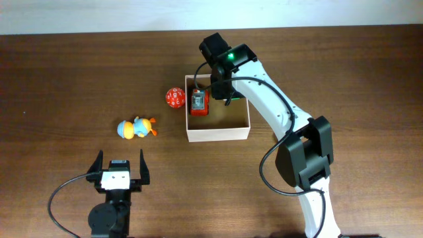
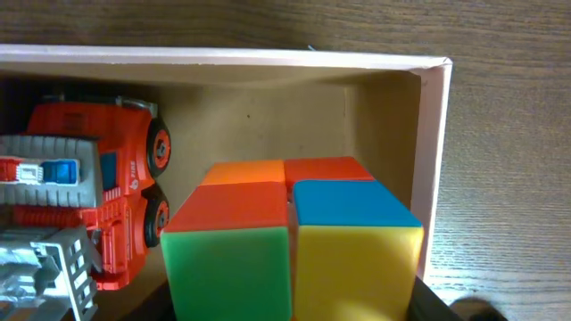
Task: Pack container
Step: 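Lower the cube into the box beside the truck and release it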
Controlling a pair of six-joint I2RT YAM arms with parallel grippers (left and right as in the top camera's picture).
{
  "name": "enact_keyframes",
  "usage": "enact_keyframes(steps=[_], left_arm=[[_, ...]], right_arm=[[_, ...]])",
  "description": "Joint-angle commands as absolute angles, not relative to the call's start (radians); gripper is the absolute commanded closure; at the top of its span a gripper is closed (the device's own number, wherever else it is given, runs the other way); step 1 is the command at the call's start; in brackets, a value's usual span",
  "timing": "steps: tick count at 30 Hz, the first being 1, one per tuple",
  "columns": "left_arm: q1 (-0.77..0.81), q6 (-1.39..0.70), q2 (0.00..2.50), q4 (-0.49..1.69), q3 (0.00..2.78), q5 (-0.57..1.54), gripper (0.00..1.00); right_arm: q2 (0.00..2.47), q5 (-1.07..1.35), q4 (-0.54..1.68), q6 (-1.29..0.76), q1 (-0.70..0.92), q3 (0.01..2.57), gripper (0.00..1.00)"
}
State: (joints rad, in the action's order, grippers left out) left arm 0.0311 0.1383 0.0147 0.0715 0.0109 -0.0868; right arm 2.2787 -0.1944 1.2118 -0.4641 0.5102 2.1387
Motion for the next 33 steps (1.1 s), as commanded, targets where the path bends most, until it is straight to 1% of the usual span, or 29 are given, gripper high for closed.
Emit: enact_keyframes(steps=[1,16,29,31,33], left_arm=[[0.027,0.151,0.007,0.076,0.009,-0.095,0.01],[0.027,0.152,0.007,0.076,0.009,-0.095,0.01],[0.027,0.152,0.007,0.076,0.009,-0.095,0.01],[0.027,0.152,0.007,0.076,0.009,-0.095,0.01],[0.027,0.152,0.007,0.076,0.009,-0.095,0.01]], right_arm=[[2.285,-0.219,1.205,-0.473,0.498,2.130,0.55],[2.314,-0.194,1.208,-0.473,0.477,2.129,0.55],[2.326,-0.192,1.157,-0.477,0.477,2.061,0.55],[2.326,-0.191,1.150,-0.477,0.476,2.061,0.54],[2.326,-0.191,1.146,-0.477,0.476,2.061,0.43]])
